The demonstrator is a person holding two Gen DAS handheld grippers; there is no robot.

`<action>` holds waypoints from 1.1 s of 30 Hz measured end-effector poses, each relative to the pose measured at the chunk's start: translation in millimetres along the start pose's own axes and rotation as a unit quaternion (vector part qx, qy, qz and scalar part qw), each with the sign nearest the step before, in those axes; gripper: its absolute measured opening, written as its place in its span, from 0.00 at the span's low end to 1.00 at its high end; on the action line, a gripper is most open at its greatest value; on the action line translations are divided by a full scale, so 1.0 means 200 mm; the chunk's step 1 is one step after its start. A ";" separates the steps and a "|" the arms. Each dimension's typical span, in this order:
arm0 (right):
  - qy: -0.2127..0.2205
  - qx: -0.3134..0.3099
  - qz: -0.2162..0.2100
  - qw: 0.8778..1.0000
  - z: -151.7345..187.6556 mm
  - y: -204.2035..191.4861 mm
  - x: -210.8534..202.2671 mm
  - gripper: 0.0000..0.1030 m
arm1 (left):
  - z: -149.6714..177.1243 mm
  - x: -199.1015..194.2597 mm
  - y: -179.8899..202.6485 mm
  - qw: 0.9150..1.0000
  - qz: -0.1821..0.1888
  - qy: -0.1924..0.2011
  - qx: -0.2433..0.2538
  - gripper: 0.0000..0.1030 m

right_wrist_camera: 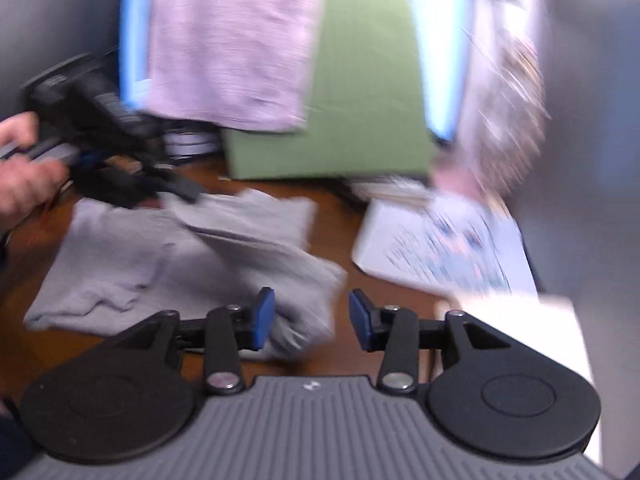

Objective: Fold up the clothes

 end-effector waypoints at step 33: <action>0.073 -0.065 -0.183 0.978 0.00 -0.82 0.12 0.06 | -0.06 -0.62 -0.15 0.990 -0.071 0.119 0.027 0.03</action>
Point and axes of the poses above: each gripper's, at about its wrist camera, not at the fingertips, and x roughly the way its jaws point, y to its right, z to its underside, the point moved 6 cm from there along x, roughly the way its jaws point
